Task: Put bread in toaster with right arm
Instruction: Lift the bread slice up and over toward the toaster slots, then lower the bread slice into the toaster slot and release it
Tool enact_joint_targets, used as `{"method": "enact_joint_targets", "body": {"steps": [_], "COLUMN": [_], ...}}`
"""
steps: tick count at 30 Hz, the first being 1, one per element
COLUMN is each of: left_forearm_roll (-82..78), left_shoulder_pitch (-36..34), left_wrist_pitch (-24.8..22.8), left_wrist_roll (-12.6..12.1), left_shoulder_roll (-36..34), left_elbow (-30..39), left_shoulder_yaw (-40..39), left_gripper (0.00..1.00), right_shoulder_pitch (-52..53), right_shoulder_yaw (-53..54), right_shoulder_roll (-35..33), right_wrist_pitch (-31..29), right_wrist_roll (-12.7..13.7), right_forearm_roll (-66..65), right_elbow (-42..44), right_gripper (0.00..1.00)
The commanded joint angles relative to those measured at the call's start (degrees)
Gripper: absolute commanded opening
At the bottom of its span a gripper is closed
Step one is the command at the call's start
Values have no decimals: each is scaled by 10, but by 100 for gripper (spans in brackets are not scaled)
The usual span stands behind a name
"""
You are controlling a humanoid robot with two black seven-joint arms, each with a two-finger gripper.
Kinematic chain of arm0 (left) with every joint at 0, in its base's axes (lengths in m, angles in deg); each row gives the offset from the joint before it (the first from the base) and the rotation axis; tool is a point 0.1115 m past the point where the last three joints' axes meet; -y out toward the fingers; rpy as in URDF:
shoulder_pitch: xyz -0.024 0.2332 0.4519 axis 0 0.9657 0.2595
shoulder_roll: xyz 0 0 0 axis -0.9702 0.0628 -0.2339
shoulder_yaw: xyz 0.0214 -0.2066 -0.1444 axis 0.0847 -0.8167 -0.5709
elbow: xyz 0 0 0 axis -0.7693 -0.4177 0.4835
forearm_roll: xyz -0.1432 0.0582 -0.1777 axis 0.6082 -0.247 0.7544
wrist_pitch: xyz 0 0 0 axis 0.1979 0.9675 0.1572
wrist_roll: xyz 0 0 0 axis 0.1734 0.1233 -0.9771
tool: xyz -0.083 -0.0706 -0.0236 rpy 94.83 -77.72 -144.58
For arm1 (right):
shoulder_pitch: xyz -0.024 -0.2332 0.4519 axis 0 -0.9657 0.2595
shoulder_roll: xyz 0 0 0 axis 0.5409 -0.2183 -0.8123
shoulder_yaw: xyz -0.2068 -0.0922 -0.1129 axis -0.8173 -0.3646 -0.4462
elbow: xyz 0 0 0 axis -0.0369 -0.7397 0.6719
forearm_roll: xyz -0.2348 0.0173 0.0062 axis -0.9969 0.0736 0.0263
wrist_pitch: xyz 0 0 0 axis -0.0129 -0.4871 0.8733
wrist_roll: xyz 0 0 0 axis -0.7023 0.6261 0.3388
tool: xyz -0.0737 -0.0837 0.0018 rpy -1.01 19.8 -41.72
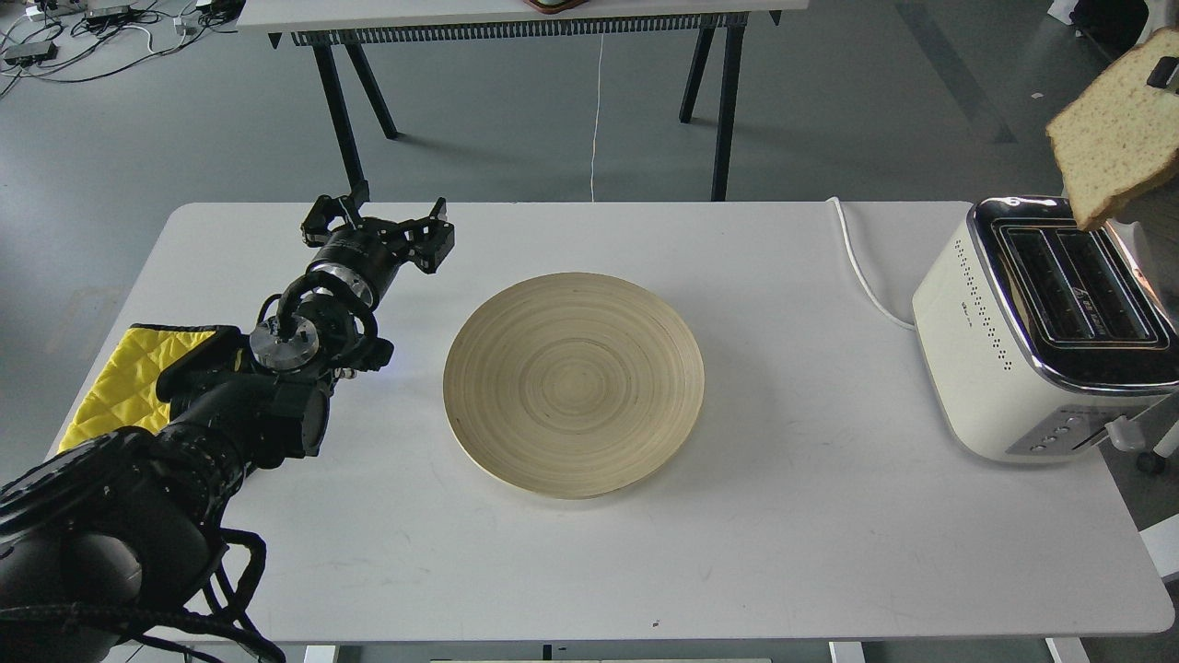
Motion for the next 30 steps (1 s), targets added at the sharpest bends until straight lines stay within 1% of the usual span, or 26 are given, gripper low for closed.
{"method": "enact_joint_targets", "body": {"steps": [1, 5, 11, 18, 21, 27, 30], "left_forearm_roll": [0, 0, 0, 0, 0, 0, 0], "left_shoulder_pitch": [0, 0, 0, 0, 0, 0, 0], "left_wrist_pitch": [0, 0, 0, 0, 0, 0, 0], "left_wrist_roll": [0, 0, 0, 0, 0, 0, 0], "left_shoulder_roll": [-1, 0, 0, 0, -1, 0, 0], "left_elbow": [0, 0, 0, 0, 0, 0, 0], "left_shoulder_yaw": [0, 0, 0, 0, 0, 0, 0], "left_gripper": [100, 100, 100, 100, 100, 100, 100], "right_shoulder_pitch": [15, 15, -3, -68, -79, -85, -104], "right_shoulder_yaw": [-44, -51, -54, -7, 12, 16, 25], "right_shoulder_roll": [2, 2, 3, 4, 4, 11, 11], "right_wrist_pitch": [1, 1, 5, 8, 8, 17, 18], "right_wrist_roll": [-1, -1, 0, 0, 0, 1, 1], "right_forearm_roll": [-22, -22, -19, -22, -19, -16, -16], "right_elbow": [-16, -33, -35, -21, -20, -19, -5], "right_gripper": [2, 2, 2, 2, 2, 2, 2]}}
